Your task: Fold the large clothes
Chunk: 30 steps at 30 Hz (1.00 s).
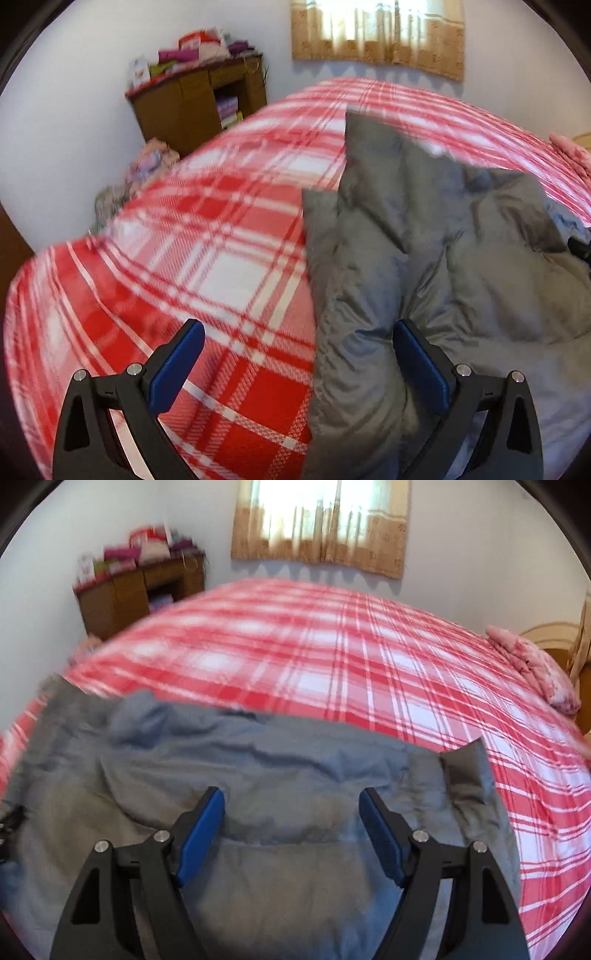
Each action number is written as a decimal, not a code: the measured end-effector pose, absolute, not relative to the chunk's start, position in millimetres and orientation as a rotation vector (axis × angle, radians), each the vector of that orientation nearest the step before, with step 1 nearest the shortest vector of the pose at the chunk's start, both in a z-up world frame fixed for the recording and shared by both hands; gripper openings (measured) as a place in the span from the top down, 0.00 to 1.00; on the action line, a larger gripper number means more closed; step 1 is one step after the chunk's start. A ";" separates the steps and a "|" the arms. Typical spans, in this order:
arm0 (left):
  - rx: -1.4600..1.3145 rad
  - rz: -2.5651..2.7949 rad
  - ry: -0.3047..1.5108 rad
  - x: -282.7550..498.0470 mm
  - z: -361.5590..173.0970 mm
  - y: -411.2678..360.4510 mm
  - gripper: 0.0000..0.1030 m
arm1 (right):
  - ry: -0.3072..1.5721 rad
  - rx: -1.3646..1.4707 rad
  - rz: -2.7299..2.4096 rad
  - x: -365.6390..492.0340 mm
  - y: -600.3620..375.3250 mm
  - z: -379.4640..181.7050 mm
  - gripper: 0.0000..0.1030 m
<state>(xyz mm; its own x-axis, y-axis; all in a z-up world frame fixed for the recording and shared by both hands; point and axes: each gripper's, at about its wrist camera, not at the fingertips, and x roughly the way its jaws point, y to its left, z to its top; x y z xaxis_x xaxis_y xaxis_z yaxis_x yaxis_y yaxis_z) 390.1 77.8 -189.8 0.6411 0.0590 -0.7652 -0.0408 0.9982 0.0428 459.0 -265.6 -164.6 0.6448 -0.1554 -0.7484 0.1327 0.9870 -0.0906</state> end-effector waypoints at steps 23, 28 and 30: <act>-0.199 -0.065 0.875 367.4 -205.4 107.3 0.01 | 0.807 -0.037 -0.157 426.0 -261.3 -150.5 0.27; -0.124 -0.090 0.847 365.8 -207.4 90.0 0.06 | 0.837 -0.104 -0.136 399.9 -238.1 -178.4 0.24; -0.130 -0.092 0.848 364.4 -208.6 90.6 0.06 | 0.815 -0.152 -0.152 398.7 -230.4 -193.6 0.21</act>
